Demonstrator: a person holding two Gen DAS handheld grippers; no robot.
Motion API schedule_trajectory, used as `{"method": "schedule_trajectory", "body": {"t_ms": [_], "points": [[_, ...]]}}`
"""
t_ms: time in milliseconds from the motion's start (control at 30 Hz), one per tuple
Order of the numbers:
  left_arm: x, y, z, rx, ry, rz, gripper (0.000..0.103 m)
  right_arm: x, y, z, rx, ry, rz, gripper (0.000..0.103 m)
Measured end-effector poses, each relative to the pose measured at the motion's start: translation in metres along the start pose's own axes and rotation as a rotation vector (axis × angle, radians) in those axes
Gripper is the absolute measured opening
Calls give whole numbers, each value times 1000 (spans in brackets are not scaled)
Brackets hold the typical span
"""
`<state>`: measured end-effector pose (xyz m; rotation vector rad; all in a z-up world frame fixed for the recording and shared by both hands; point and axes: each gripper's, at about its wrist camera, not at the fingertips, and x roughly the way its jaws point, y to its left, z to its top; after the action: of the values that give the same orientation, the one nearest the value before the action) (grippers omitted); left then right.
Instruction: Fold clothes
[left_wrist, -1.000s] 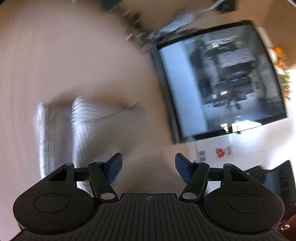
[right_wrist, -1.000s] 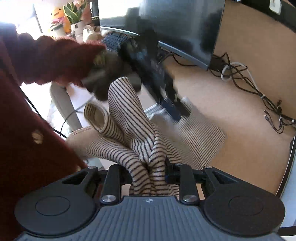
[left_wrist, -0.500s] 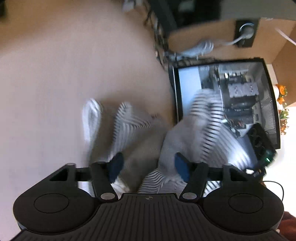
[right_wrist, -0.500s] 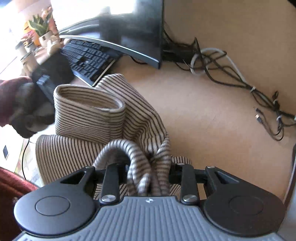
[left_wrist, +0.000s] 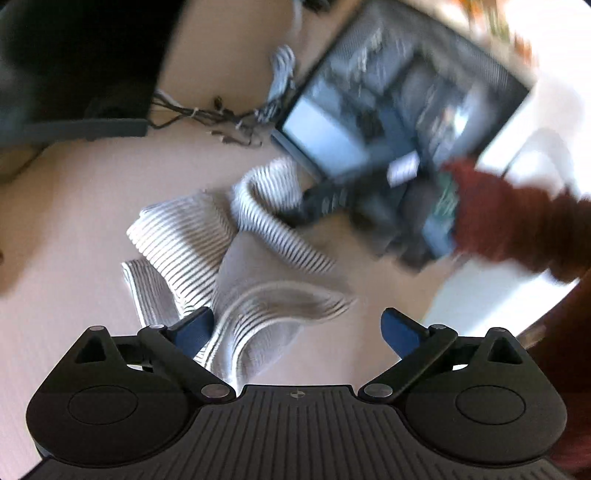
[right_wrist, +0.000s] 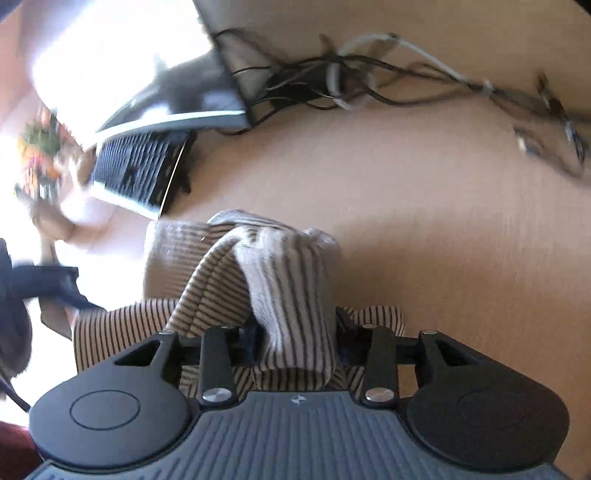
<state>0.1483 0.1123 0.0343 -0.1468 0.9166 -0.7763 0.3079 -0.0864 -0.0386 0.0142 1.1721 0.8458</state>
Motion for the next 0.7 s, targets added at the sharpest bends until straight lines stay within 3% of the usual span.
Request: {"method": "schedule_trajectory", "body": {"t_ms": [100,167,267,333,367,433,500,600,700], "points": [[18,-2,8,82,15,218,98,-4,-6,-7,62,-35,16,38],[12,17,17,22,-62,386,97,-10,-1,-13,52,-56,0,42],[-15,61,23,-228,-176,502,95,-17,1,-18,42,-88,-17,50],[-30,77,22,-340,-242,566,95,-19,-1,-20,66,-108,-22,55],[-39,84,19,-370,-262,563,95,-19,-2,-21,74,-114,-25,56],[-44,85,16,-406,-273,437,98,-20,-5,-24,91,-127,-27,57],[-37,84,10,-434,-242,197,101,-20,-6,-25,103,-137,-27,57],[-10,70,9,-406,-158,119,102,-19,-6,-24,125,-171,-35,58],[23,69,12,-378,-104,152,102,-17,-8,-20,177,-224,-22,58]]}}
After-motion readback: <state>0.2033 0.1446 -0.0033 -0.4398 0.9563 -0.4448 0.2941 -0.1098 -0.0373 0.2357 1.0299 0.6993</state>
